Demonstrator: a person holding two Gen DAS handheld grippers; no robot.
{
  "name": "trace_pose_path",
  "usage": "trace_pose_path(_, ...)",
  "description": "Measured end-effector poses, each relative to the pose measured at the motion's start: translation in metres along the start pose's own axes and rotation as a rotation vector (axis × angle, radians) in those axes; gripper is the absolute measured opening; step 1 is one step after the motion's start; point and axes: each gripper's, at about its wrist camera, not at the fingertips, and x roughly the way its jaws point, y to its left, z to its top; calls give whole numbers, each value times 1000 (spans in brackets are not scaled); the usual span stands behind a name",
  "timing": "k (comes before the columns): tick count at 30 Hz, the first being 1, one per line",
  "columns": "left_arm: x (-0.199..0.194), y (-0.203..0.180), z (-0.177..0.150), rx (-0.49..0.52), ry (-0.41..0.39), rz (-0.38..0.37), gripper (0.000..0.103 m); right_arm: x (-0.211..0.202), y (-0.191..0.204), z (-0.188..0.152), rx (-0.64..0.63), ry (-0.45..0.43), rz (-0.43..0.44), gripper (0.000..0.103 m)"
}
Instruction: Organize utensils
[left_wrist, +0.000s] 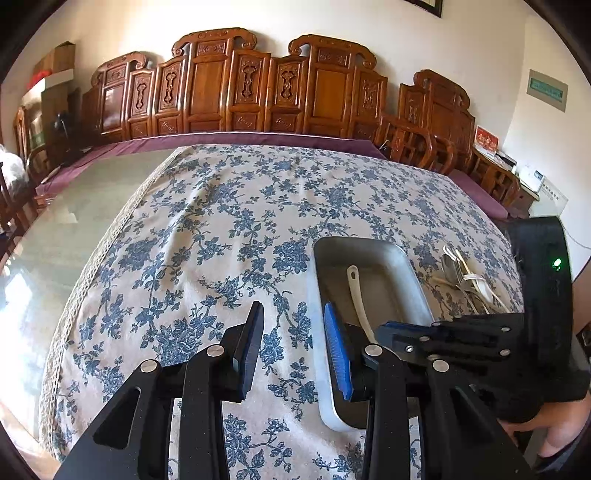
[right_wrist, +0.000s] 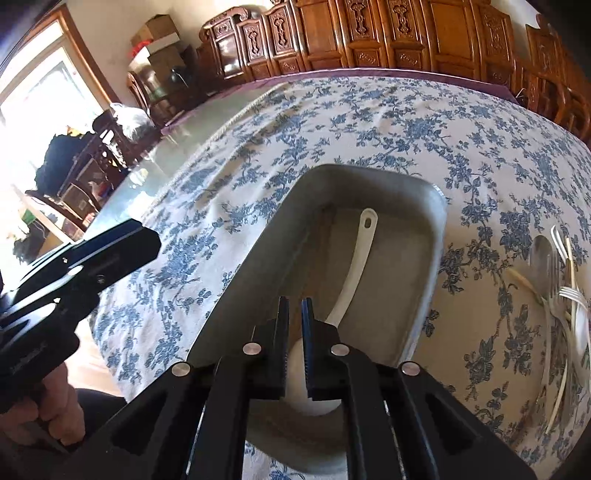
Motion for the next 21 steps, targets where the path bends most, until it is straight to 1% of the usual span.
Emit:
trace_pose_path(2,-2,-4,0,0,-3,-8,32,-16,-7,-1,-9,-29,5,9)
trace_pose_path(4,-3,-9,0,-4,-3,-21,33,-33,-17,-4,-29,-57,-13,9)
trace_pose_path(6,-3,-18,1,1,-7,-34,34,-52,-34,-7,-42,-81,-48,9)
trace_pose_path(10,-1,-40,3,26,-9,-42,44,-81,-82,-19,-48,-93,-164,11)
trace_pose_path(11,1,-45,3,28,-7,-45,49,-84,-92,-21,-41,-92,-186,11)
trace_pose_path(12,2,-50,4,32,-7,-48,52,-89,-106,-24,-30,-89,-207,14)
trace_pose_path(14,5,-58,4,41,-4,-47,52,-93,-127,-30,-14,-84,-228,18)
trace_pose_path(16,9,-67,3,51,3,-47,52,-92,-145,-35,-1,-74,-246,25)
trace_pose_path(21,13,-84,0,70,15,-58,52,-82,-165,-42,-9,-57,-286,26)
